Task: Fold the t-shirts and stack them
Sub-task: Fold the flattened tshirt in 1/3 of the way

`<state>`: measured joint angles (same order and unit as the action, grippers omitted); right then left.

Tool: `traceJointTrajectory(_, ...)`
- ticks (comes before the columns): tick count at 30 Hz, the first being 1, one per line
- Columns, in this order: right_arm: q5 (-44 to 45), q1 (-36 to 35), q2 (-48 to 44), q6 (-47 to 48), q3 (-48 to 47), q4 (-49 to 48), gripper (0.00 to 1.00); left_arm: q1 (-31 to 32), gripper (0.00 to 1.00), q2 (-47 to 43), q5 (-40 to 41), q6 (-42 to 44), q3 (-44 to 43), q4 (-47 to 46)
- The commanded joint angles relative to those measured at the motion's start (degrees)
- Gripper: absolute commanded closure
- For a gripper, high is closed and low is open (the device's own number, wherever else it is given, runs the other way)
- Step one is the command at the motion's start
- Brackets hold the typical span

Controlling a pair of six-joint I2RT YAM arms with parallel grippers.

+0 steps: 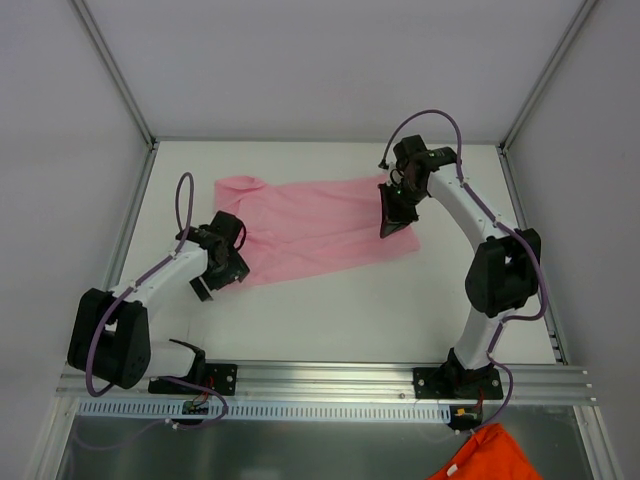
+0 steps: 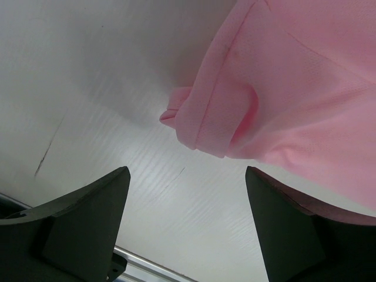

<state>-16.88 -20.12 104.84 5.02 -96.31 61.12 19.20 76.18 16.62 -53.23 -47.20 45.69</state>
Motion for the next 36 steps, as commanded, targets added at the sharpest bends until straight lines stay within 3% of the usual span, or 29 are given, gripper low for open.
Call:
traceJointTrajectory(1,0.9,-0.2,-3.8,1.0,2.0,0.7,0.99,0.6,0.2,-2.1,-0.1,-0.2,1.4,-3.4)
traceJointTrajectory(7,1.6,-0.2,-5.3,1.1,5.1,0.2,0.99,0.6,0.28,-2.9,0.0,-0.7,5.2,-7.7)
traceJointTrajectory(10,1.7,-0.2,-5.5,1.2,5.6,0.1,0.99,0.6,0.39,-3.1,0.5,-0.6,6.2,-8.5)
traceJointTrajectory(11,1.7,-0.2,-5.5,1.2,5.8,0.0,0.99,0.6,0.46,-2.9,0.7,-0.7,6.3,-8.7)
traceJointTrajectory(14,1.6,-0.2,-5.3,1.2,6.4,0.0,0.99,0.5,0.54,-3.1,1.0,-0.9,6.6,-9.0)
traceJointTrajectory(17,1.3,-0.2,-5.2,1.2,6.9,-0.4,0.99,0.6,0.53,-4.0,1.8,-0.7,6.4,-8.9)
traceJointTrajectory(22,1.6,-0.2,-4.9,1.4,7.2,-0.6,0.99,0.6,0.32,-2.8,3.7,0.0,5.4,-8.2)
traceJointTrajectory(24,1.5,-0.2,-4.8,1.4,7.0,-0.6,0.99,0.6,0.3,-1.7,4.6,-0.2,4.8,-7.2)
traceJointTrajectory(31,1.9,0.0,-5.1,1.6,7.3,-0.4,0.99,0.5,0.53,0.4,8.1,-0.9,4.3,-6.8)
traceJointTrajectory(36,1.7,0.2,-5.2,1.7,7.6,-0.5,0.99,0.6,0.57,-0.9,9.7,0.3,4.5,-8.0)
